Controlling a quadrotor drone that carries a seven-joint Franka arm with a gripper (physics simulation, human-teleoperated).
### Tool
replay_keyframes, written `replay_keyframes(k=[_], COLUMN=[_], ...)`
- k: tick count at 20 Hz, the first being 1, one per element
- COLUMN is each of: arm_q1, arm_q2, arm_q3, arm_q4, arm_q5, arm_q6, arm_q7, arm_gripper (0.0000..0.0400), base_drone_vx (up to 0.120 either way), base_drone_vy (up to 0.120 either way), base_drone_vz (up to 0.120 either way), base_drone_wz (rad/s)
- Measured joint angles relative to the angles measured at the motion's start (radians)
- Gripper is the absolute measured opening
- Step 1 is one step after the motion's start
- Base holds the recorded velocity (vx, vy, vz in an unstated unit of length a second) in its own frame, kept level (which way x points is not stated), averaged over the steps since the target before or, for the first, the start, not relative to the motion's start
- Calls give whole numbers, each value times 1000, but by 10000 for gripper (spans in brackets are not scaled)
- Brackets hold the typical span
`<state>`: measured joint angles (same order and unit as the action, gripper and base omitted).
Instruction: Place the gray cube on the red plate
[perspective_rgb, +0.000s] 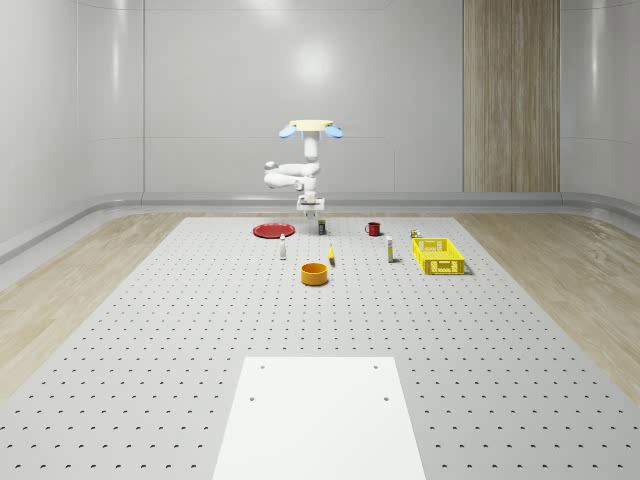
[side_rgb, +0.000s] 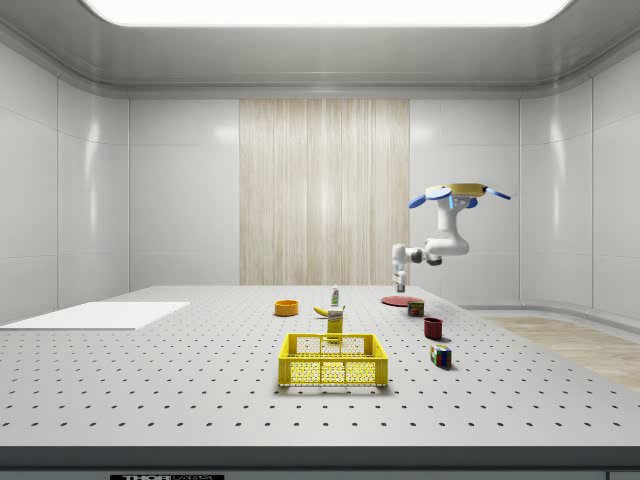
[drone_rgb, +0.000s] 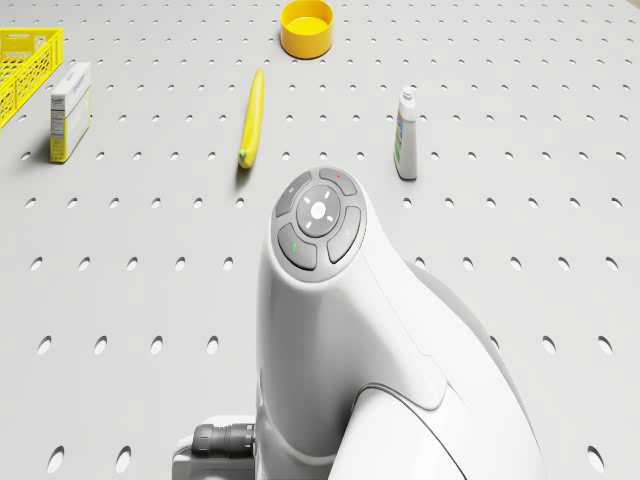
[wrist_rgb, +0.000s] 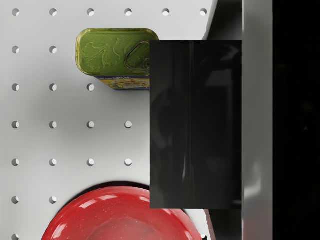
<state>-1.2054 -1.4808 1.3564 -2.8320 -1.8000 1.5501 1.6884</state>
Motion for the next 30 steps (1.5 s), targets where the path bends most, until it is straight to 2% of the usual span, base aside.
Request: replay_keyframes(k=[7, 12, 24, 30], arm_q1=[-3, -4, -8, -10], arm_q2=[-12, -19, -35, -42], arm_q3=[1, 2, 4, 5], arm_q4=[1, 1, 2, 2], arm_q5=[5, 8, 15, 17], arm_q6=[11, 18, 33, 39], arm_q7=[2, 4, 6, 8], arm_gripper=[250, 250, 250, 250], base_drone_vx=[-120, -56, -20, 0], base_drone_vy=[-120, -120, -120, -120], base_drone_vz=[0, 0, 0, -107], base_drone_wz=[0, 0, 0, 0])
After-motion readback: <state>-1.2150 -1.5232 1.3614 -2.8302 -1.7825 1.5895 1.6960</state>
